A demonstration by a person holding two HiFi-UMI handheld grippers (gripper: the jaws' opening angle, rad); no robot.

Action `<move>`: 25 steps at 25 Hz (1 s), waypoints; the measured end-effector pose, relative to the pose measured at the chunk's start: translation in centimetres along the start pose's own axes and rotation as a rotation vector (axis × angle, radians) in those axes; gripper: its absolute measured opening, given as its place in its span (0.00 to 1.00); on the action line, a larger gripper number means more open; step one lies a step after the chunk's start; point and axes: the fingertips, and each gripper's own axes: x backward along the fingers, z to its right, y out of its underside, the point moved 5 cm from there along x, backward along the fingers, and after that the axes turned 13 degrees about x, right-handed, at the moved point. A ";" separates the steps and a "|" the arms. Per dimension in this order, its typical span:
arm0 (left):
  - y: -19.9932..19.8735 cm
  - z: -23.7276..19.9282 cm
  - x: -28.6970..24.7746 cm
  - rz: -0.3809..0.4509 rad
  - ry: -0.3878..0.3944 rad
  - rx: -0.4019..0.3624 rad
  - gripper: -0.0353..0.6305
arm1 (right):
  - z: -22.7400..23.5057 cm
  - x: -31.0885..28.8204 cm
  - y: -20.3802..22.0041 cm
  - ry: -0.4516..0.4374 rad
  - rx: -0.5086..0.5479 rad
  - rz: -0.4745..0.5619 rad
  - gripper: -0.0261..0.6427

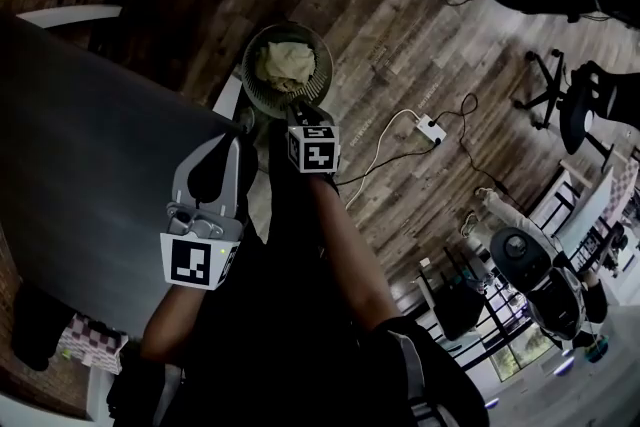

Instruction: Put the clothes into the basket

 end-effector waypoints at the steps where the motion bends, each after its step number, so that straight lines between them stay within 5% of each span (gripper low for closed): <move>1: -0.2 0.1 0.1 0.005 0.003 -0.004 0.06 | 0.0 0.5 -0.2 0.006 0.003 0.003 0.16; 7: -1.3 0.9 0.7 0.030 0.012 -0.024 0.06 | -0.8 3.6 -1.6 0.034 0.008 0.071 0.06; 25: -6.6 6.6 4.8 0.138 0.118 -0.111 0.06 | -5.3 19.3 -7.4 0.104 0.144 0.385 0.05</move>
